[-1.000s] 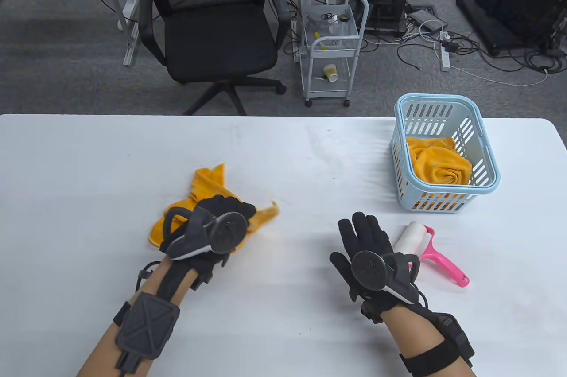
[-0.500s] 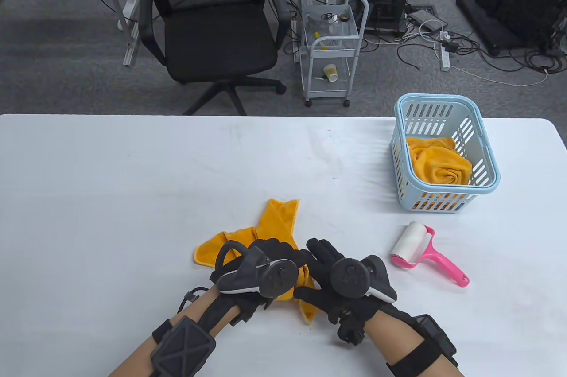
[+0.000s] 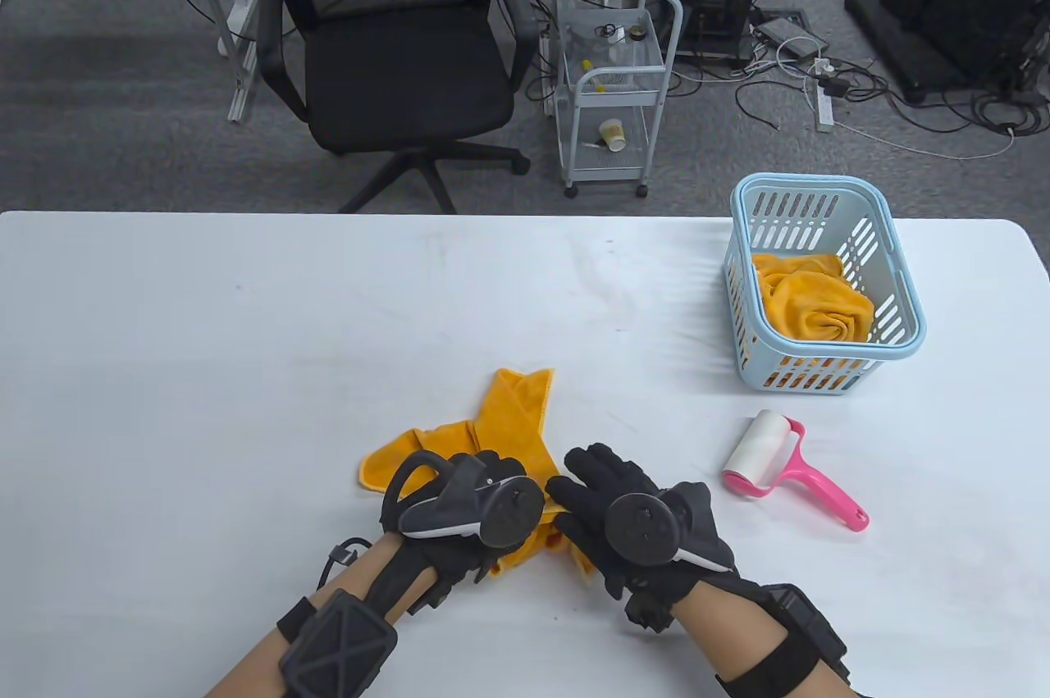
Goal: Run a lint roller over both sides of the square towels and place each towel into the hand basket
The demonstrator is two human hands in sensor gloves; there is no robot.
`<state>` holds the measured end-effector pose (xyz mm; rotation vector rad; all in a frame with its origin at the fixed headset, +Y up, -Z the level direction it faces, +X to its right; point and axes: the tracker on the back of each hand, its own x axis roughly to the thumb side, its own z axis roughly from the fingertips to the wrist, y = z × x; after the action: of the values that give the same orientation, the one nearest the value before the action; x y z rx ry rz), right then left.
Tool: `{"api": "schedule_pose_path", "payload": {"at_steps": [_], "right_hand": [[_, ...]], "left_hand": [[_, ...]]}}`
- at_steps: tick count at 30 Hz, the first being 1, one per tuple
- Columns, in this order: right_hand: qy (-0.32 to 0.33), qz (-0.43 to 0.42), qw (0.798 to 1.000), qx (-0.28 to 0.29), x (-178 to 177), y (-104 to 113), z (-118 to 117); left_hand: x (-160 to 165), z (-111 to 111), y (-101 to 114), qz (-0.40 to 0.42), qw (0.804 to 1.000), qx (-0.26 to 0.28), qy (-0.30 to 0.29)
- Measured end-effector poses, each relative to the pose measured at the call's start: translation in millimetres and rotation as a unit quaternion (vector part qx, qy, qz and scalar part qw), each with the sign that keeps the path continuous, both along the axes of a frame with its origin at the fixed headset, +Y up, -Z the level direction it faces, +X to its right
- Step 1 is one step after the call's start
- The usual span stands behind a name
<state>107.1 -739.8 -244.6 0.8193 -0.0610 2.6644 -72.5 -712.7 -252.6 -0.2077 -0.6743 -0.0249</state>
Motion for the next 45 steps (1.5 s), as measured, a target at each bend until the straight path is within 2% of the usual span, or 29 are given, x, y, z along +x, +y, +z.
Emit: {"api": "schedule_pose_path", "payload": {"at_steps": [9,12,14,17,19,23,25,30,32,34,39,42,45], "right_hand": [[-0.003,-0.009,0.997,0.075,-1,21,12],[-0.008,-0.013,0.997,0.081,1,24,12],[-0.015,-0.026,0.996,0.088,3,27,12],[-0.028,-0.041,0.993,0.106,9,36,13],[-0.032,-0.056,0.993,0.1,13,43,12],[-0.046,-0.084,0.99,0.099,24,56,10],[-0.052,-0.096,0.989,0.096,29,61,9],[-0.078,-0.116,0.985,0.102,46,82,1],[-0.087,-0.106,0.985,0.106,54,92,-4],[-0.096,-0.093,0.985,0.108,61,102,-8],[-0.105,-0.01,0.988,0.114,73,129,-20],[-0.1,-0.005,0.989,0.112,81,155,-20],[-0.077,-0.016,0.992,0.1,90,194,-15]], "left_hand": [[-5,-2,-17,-0.029,0.999,-0.012,0.021],[-14,-6,-17,0.013,0.998,-0.037,0.039],[-21,-8,-14,0.043,0.997,-0.021,0.054],[-33,-9,-10,0.074,0.993,-0.041,0.081],[-39,-9,-7,0.042,0.996,0.004,0.084],[-48,-6,-3,0.034,0.994,0.0,0.102],[-53,-5,2,0.043,0.992,0.023,0.117],[-74,-11,31,0.036,0.981,0.096,0.164],[-86,-12,44,0.046,0.978,0.1,0.176],[-98,-9,63,0.059,0.971,0.139,0.186],[-116,10,118,0.065,0.959,0.215,0.173],[-121,27,150,0.061,0.954,0.25,0.153],[-128,47,187,0.079,0.945,0.284,0.139]]}}
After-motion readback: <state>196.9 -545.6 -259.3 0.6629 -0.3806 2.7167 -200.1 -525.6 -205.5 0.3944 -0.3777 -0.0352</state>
